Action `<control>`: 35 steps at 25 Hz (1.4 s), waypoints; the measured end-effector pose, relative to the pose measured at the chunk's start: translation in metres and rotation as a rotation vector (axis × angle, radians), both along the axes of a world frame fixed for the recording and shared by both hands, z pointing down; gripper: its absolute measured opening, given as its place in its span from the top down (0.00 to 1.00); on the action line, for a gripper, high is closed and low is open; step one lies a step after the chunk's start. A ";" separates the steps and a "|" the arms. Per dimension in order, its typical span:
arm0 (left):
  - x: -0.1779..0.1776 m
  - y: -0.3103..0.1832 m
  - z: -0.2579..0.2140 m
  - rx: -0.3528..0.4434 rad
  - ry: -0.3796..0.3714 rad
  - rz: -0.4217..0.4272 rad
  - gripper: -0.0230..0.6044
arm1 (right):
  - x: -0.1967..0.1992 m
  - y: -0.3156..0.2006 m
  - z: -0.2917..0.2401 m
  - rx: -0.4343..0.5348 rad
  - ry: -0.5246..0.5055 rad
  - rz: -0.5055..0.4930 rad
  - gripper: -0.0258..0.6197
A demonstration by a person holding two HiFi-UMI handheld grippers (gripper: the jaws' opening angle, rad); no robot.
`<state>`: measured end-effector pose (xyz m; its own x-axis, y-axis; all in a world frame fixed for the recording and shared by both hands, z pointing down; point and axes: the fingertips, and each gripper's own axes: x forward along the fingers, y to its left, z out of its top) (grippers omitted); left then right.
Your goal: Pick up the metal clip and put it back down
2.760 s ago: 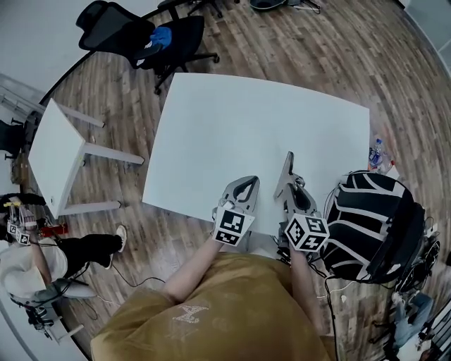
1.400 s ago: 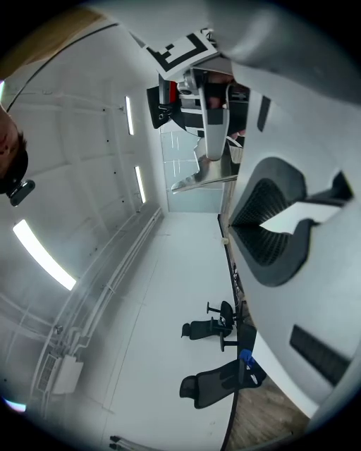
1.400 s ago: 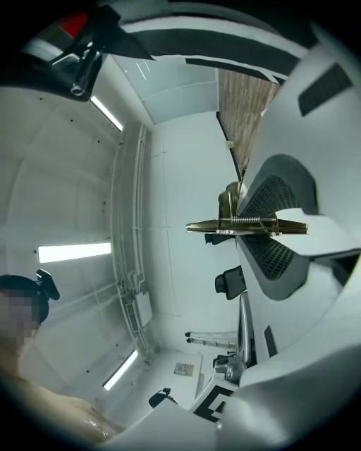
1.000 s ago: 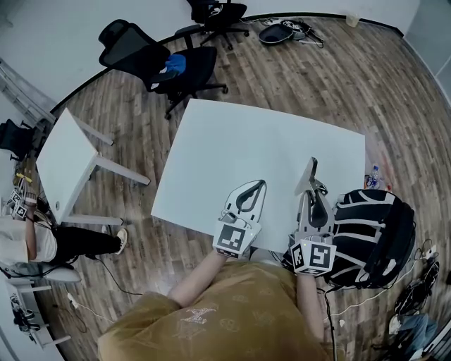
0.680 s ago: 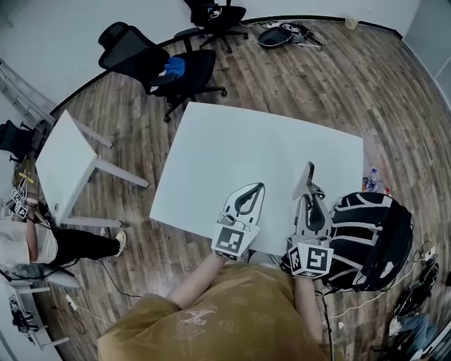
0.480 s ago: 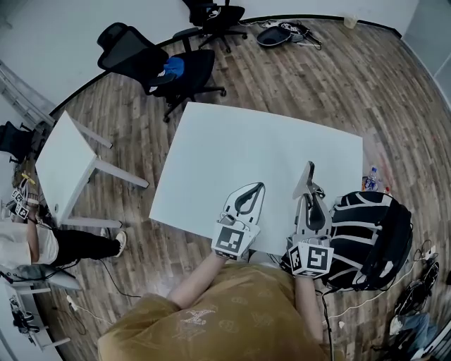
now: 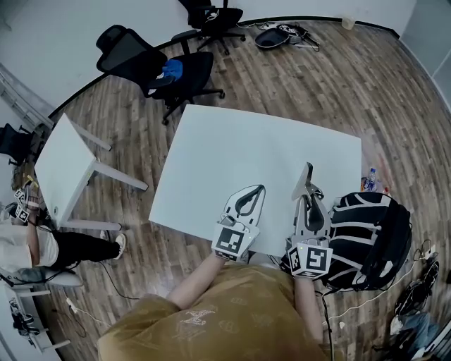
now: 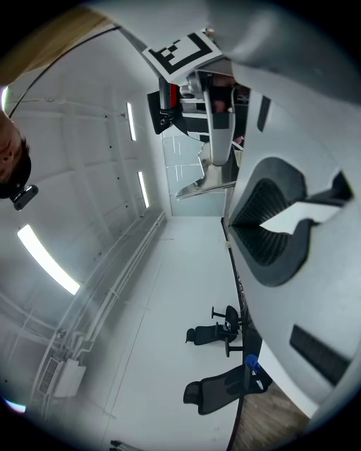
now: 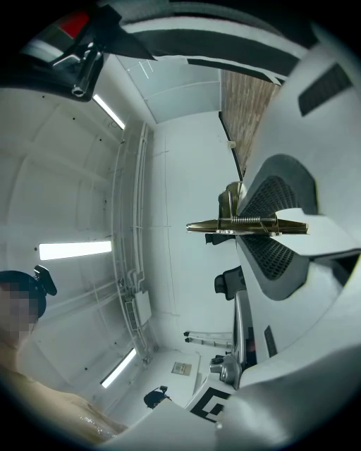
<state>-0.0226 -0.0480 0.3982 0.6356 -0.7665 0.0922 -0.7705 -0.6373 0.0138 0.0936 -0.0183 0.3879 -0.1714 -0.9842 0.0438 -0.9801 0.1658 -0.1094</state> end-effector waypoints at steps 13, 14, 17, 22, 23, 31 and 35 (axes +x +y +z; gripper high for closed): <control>-0.002 0.002 0.000 -0.006 -0.009 0.001 0.96 | -0.005 0.002 0.000 -0.010 -0.006 -0.003 0.84; -0.001 0.002 0.000 -0.007 -0.010 0.005 0.96 | -0.004 0.002 0.000 -0.012 -0.007 -0.004 0.84; 0.002 0.003 0.001 -0.009 -0.009 0.008 0.96 | -0.003 0.003 0.002 -0.013 -0.009 -0.007 0.84; 0.005 0.004 0.004 -0.014 -0.012 0.010 0.96 | -0.001 0.003 0.006 -0.019 -0.014 -0.011 0.84; 0.005 0.004 0.004 -0.017 -0.013 0.009 0.96 | -0.002 0.003 0.006 -0.021 -0.016 -0.012 0.84; 0.009 0.002 0.018 -0.050 -0.032 0.004 0.96 | 0.006 0.002 0.020 -0.064 -0.045 -0.011 0.84; 0.011 0.002 0.028 -0.068 -0.043 0.004 0.96 | 0.013 0.001 0.031 -0.092 -0.065 -0.001 0.84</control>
